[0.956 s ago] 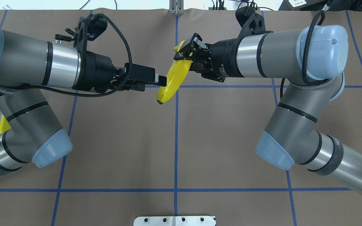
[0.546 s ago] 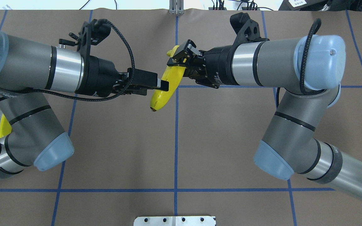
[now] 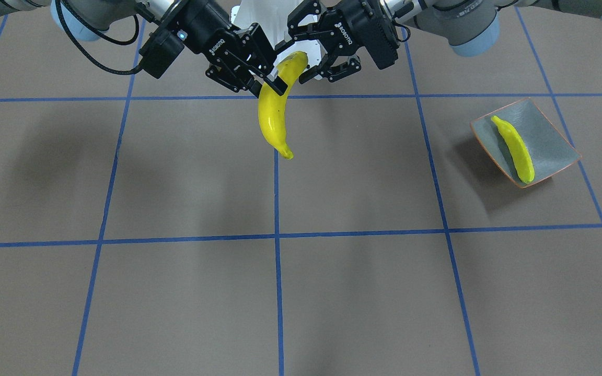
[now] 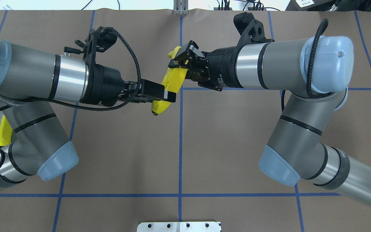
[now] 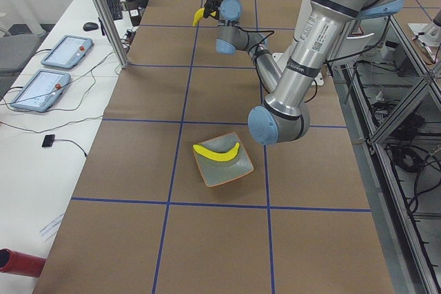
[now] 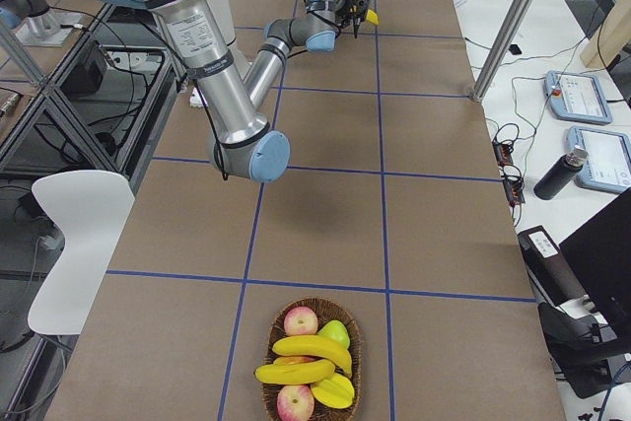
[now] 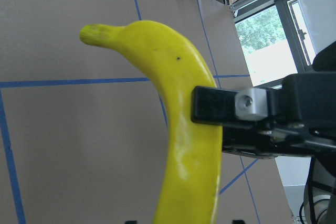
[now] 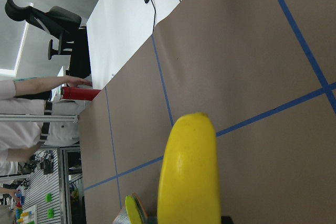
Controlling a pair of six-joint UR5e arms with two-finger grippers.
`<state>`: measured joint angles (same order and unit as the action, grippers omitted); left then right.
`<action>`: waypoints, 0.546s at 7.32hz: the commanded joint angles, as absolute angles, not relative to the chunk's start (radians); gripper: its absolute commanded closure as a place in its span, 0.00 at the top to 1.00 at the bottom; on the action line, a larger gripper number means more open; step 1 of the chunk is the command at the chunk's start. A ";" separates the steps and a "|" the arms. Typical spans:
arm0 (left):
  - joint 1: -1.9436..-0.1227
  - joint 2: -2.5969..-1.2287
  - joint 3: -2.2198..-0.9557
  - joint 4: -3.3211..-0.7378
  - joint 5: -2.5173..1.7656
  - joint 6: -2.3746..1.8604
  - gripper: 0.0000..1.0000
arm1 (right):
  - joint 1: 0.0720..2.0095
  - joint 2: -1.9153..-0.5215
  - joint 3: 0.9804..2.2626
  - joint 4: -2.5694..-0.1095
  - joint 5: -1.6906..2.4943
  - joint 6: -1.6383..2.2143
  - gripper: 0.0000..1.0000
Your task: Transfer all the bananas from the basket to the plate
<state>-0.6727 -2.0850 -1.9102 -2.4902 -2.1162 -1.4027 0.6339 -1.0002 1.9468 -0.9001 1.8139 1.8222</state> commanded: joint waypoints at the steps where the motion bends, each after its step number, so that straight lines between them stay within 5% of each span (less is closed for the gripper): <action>1: -0.670 -2.082 -1.904 -2.516 -2.114 -1.399 0.00 | 0.634 -0.997 1.945 -0.899 1.813 1.816 0.30; 2: -0.670 -2.077 -1.905 -2.516 -2.114 -1.401 0.00 | 0.634 -0.997 1.948 -0.900 1.772 1.810 0.99; 4: -0.673 -2.051 -1.905 -2.514 -2.114 -1.404 0.00 | 0.673 -1.009 1.954 -0.907 1.769 1.781 1.00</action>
<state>-0.6717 -2.0689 -1.9057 -2.5150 -2.1139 -1.4024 0.6446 -1.0019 1.9512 -0.9024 1.7705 1.8015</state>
